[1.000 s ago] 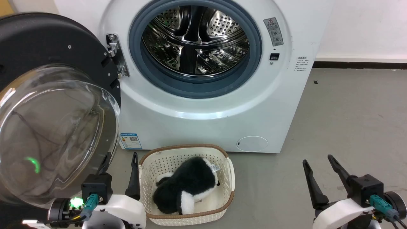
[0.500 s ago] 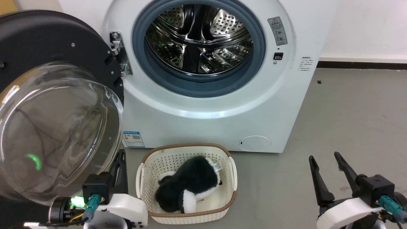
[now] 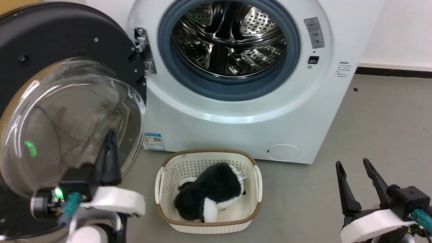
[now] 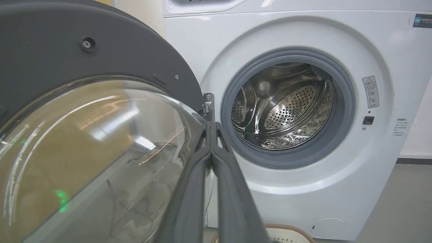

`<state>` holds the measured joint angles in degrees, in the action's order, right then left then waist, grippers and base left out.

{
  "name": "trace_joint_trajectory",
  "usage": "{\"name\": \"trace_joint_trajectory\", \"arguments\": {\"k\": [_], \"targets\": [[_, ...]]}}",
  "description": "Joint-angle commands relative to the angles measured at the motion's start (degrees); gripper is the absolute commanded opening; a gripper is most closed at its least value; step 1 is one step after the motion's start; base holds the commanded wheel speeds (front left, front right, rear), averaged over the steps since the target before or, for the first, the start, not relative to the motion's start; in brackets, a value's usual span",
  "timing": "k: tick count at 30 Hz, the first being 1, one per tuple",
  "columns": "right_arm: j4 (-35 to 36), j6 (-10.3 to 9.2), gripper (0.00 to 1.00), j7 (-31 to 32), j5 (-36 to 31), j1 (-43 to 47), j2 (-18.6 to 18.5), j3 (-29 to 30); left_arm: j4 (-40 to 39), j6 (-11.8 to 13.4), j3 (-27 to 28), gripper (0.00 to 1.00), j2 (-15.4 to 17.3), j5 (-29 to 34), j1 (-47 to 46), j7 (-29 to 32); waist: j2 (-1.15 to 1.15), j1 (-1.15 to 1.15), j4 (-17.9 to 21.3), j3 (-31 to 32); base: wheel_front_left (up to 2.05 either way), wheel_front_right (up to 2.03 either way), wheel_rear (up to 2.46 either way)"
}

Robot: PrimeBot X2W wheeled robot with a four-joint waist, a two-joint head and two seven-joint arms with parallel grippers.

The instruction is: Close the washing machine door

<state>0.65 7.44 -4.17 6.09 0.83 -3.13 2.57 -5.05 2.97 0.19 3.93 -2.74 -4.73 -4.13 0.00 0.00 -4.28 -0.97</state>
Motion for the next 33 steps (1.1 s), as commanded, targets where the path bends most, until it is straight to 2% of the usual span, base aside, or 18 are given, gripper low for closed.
{"name": "trace_joint_trajectory", "arguments": {"k": [1, 14, 27, 33], "targets": [[0.4, 0.01, 1.00, -0.5, 0.8, 0.0, 0.1, 0.2, -1.1, -0.5, 0.8, 0.00, 0.3, -0.8, -1.8, -0.6, 0.00, 0.00, -0.6, -0.2, 0.00, 0.00, 0.00], [0.7, 0.02, 1.00, -2.1, 2.5, -0.2, 0.1, 1.5, -1.6, -5.3, 9.7, 0.00, 1.0, -8.6, -10.1, -2.1, 0.00, 0.00, -4.5, -1.5, 0.00, 0.00, 0.00], [0.9, 0.02, 1.00, -3.7, 4.1, -0.9, 0.1, 3.1, 3.1, -6.6, 18.2, 0.00, 5.5, -21.3, -18.4, -3.0, 0.00, 0.00, -9.0, -3.7, 0.00, 0.00, 0.00], [0.9, 0.03, 1.00, -4.4, 5.0, -1.2, 0.1, 3.9, 5.7, -6.6, 22.8, 0.00, 8.8, -27.0, -21.9, -1.6, 0.00, 0.00, -10.6, -4.8, 0.00, 0.00, 0.00]]}}
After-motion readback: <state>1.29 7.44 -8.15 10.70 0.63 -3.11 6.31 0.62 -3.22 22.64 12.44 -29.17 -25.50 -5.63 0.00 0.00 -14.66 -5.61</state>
